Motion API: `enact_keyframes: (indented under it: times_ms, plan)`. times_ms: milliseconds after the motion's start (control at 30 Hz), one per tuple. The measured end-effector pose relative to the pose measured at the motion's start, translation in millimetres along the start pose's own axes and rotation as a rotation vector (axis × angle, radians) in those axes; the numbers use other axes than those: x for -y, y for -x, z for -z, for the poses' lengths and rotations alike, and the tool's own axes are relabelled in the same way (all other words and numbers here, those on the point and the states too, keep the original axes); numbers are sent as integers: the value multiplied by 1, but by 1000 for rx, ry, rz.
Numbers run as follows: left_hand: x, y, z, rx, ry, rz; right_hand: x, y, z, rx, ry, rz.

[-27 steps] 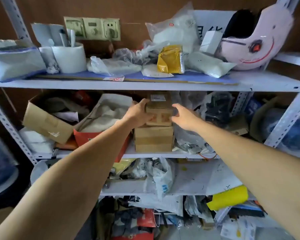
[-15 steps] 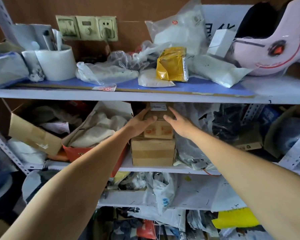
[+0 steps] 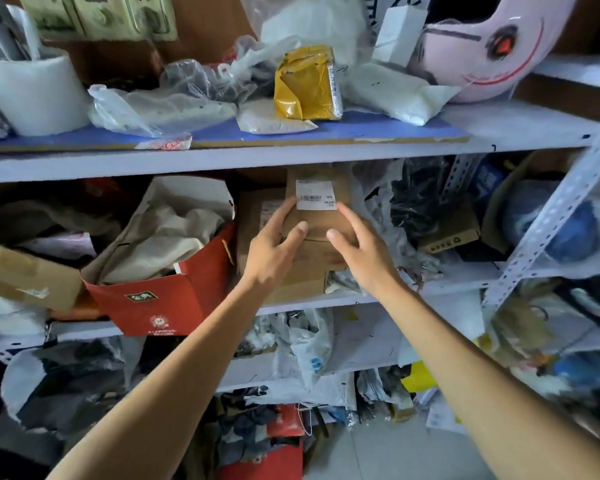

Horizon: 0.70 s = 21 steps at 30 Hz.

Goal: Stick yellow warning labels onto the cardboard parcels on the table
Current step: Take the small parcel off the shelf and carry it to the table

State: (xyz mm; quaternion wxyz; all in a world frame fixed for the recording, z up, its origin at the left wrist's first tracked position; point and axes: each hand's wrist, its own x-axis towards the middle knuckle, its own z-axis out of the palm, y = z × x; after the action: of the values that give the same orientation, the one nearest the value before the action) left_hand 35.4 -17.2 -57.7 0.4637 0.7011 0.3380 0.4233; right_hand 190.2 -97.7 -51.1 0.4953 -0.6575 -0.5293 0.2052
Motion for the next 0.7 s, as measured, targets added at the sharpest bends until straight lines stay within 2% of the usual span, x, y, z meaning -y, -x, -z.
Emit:
enact_keyframes:
  times_ms: [167,333,533,700]
  plan:
    - [0,42,-18,142,87,-97,-7,68,10,-168,79,-3]
    - [5,95,-57,338,162,-135,-3,158,27,-346,61,-127]
    - [-19,175,-134,594,257,-161,-8,280,70,-606,67,-248]
    - [-60,266,-219,890,347,-177,-10,410,113,-911,134,-359]
